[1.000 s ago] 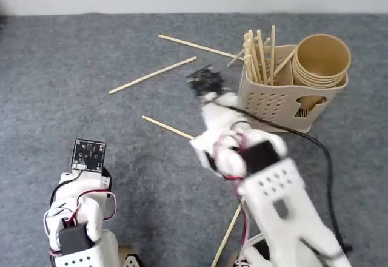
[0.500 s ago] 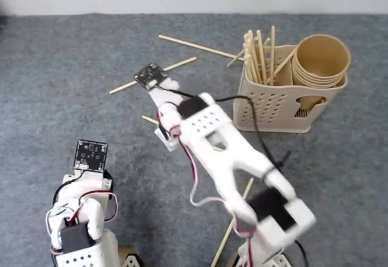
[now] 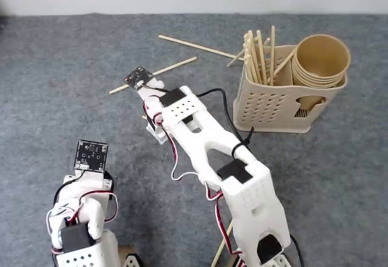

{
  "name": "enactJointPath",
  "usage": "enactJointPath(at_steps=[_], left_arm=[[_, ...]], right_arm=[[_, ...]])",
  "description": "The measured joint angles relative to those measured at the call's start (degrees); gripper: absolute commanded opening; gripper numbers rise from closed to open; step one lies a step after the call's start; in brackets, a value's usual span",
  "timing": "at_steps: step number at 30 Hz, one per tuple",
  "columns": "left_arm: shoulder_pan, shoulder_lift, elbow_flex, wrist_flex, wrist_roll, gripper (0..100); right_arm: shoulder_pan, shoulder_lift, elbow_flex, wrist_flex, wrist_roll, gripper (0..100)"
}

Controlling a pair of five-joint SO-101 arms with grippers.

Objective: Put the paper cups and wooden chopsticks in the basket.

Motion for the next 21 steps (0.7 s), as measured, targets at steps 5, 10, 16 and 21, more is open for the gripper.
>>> enactJointPath(at_steps=[5,10,16,21], left_arm=[[0.0,0.0,0.0,0.0,0.0,15],[0.0,0.0,0.0,0.0,0.0,15],[0.0,0.0,0.0,0.0,0.0,15],[-0.1,0.0,0.4,0.0,0.0,15]], right_arm=[[0.5,1.6,-0.7,0.1,0.2,2.6],[0.4,1.6,-1.6,3.6,0.1,0.8],[0.4,-1.1,-6.4,13.7,0.1,0.8],[0.4,-10.0,-13.5,23.6,0.1,0.8]])
